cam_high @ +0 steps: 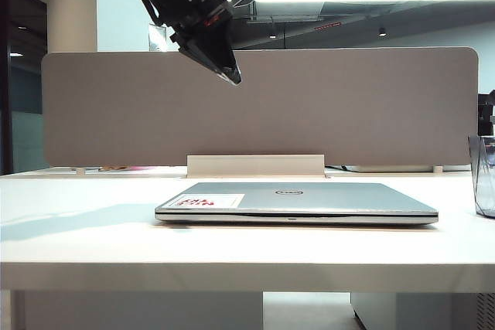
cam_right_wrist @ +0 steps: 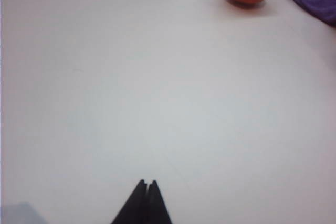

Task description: Pick up the water cup and place it on the right side of the laptop.

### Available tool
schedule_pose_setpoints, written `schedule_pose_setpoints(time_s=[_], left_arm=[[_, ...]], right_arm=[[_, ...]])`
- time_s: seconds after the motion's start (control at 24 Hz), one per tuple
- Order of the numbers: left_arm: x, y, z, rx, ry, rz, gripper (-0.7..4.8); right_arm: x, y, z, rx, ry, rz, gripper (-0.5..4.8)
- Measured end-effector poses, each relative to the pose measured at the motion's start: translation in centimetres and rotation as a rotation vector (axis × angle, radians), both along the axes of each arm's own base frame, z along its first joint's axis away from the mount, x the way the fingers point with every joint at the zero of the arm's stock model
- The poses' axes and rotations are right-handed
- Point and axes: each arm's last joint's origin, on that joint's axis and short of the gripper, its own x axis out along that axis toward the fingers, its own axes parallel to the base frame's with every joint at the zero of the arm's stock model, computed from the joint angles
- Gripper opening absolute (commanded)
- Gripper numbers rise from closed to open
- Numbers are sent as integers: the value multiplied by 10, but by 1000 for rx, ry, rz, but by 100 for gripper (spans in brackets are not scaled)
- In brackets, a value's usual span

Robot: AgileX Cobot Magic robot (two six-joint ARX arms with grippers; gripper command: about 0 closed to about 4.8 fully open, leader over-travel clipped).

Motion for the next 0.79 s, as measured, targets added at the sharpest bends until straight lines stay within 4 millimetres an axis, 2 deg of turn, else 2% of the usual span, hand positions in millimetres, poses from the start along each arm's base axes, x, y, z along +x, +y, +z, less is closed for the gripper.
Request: schedule_pose_setpoints(time_s=[0.17, 0.29, 0.63, 0.79], left_arm=[[0, 0, 0, -1, 1, 2, -5], [0, 0, 0, -1, 1, 2, -5], [1, -1, 1, -9, -14, 2, -5], [2, -1, 1, -12, -19, 2, -5]], right_arm=[[8, -2, 10, -11, -34, 0, -1], [5, -2, 12, -16, -13, -5, -1], [-26, 5, 51, -87, 64, -37, -1], [-35, 11, 43, -20, 193, 39, -1]])
